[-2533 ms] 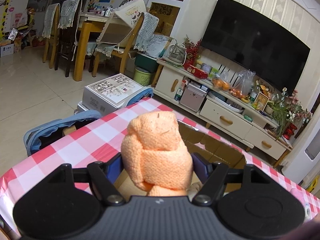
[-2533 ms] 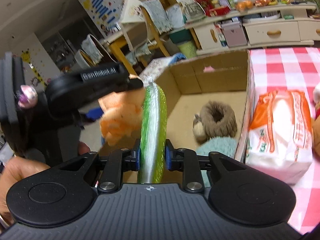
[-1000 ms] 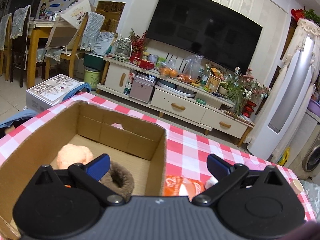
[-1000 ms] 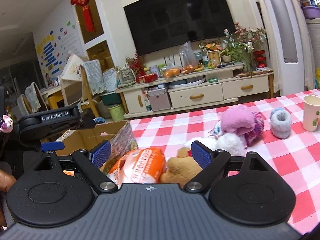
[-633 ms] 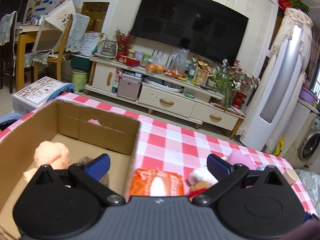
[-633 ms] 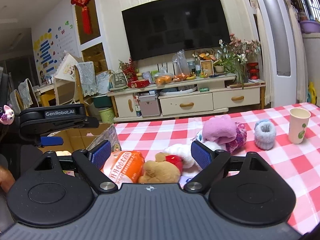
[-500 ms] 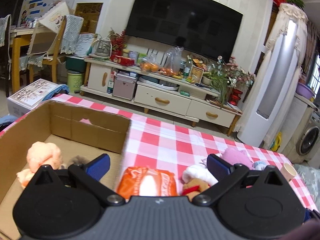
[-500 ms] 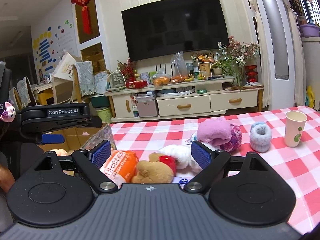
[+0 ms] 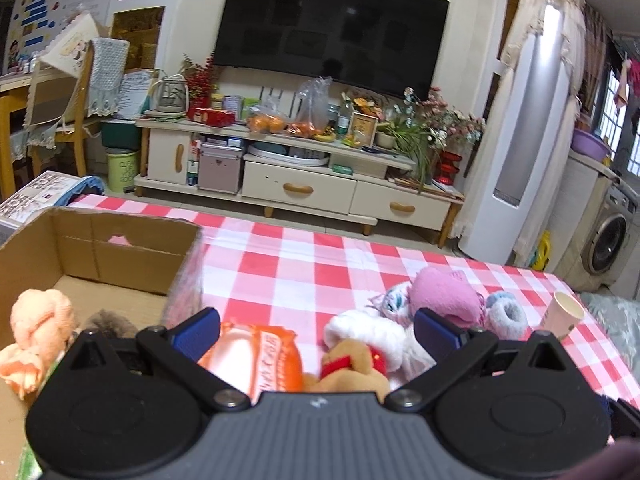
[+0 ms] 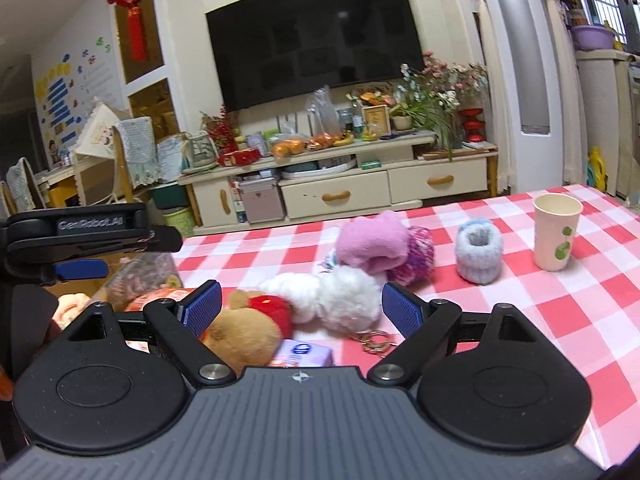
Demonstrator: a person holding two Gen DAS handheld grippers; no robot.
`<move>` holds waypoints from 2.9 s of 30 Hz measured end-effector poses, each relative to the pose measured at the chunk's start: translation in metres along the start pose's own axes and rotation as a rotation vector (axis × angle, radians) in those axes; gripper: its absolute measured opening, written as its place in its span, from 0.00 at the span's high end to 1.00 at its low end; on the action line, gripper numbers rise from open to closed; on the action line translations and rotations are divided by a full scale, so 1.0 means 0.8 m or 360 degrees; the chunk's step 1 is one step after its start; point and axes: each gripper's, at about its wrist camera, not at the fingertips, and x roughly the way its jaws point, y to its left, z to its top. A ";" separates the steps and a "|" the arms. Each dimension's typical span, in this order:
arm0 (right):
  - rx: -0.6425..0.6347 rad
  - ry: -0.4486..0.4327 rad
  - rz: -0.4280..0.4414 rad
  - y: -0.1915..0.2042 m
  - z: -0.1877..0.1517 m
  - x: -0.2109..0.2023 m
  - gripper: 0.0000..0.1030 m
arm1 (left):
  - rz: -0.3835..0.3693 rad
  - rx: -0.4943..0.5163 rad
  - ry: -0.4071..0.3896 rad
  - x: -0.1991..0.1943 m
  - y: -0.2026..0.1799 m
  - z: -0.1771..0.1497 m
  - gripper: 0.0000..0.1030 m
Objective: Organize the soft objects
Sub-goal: 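Move both tools back toward the teddy bear and remaining items, then grasp the bear-printed tissue pack with the left tool while the right tool grasps the light blue slipper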
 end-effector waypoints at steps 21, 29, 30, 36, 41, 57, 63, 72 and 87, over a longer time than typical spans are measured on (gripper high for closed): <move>0.0131 0.0159 -0.0277 -0.088 -0.015 0.038 0.00 | -0.0169 0.0320 0.0234 0.024 -0.086 -0.053 0.01; 0.0160 0.0153 -0.0306 -0.115 -0.006 0.062 0.00 | -0.0119 0.0307 0.0303 0.021 -0.104 -0.083 0.01; 0.0159 0.0149 -0.0309 -0.117 -0.005 0.066 0.00 | -0.0115 0.0298 0.0323 0.024 -0.104 -0.086 0.01; 0.0098 0.0066 -0.0409 -0.132 0.008 0.083 0.00 | -0.0092 0.0297 0.0426 0.047 -0.107 -0.101 0.06; 0.0125 0.0059 -0.0449 -0.149 0.015 0.100 0.00 | -0.0081 0.0278 0.0458 0.064 -0.107 -0.102 0.07; 0.0218 0.0160 -0.0464 -0.169 0.017 0.143 0.00 | -0.0100 0.0313 0.0519 0.097 -0.112 -0.107 0.10; 0.0222 0.0169 -0.0479 -0.168 0.017 0.145 0.04 | -0.0084 0.0397 0.0508 0.100 -0.118 -0.107 0.18; 0.0157 0.0216 -0.0486 -0.162 0.018 0.153 0.32 | -0.0123 0.0462 0.0490 0.101 -0.120 -0.102 0.42; 0.0118 0.0255 -0.0453 -0.158 0.010 0.144 0.53 | -0.0172 0.0449 0.0500 0.105 -0.119 -0.098 0.48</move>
